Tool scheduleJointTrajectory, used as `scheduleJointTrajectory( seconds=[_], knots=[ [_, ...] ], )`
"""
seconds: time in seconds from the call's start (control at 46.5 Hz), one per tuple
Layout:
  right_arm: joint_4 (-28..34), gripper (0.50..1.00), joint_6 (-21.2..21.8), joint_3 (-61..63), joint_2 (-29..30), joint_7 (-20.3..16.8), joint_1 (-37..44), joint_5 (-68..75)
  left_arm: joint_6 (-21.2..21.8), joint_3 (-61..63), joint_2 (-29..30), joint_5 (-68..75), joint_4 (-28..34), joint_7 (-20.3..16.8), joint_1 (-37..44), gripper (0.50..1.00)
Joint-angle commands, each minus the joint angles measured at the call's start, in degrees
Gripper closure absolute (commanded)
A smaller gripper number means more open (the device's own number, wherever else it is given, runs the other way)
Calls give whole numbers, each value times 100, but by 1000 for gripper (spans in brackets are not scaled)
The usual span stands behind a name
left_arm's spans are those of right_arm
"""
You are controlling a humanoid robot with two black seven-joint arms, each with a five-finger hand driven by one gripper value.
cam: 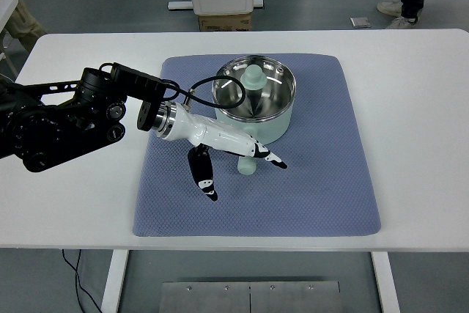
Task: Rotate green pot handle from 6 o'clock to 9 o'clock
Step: 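Pull the handle with the left hand, rotating the pot clockwise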
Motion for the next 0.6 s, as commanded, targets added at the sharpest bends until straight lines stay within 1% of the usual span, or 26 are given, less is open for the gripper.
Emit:
scheduleJointTrajectory(
  seconds=[0.0, 0.581],
  knots=[
    [0, 500, 0, 0, 0, 0, 0, 0, 0, 0, -1, 121, 1, -30, -5, 500],
    [0, 500, 0, 0, 0, 0, 0, 0, -18, 17, 61, 727, 63, -250, -76, 500]
  ],
)
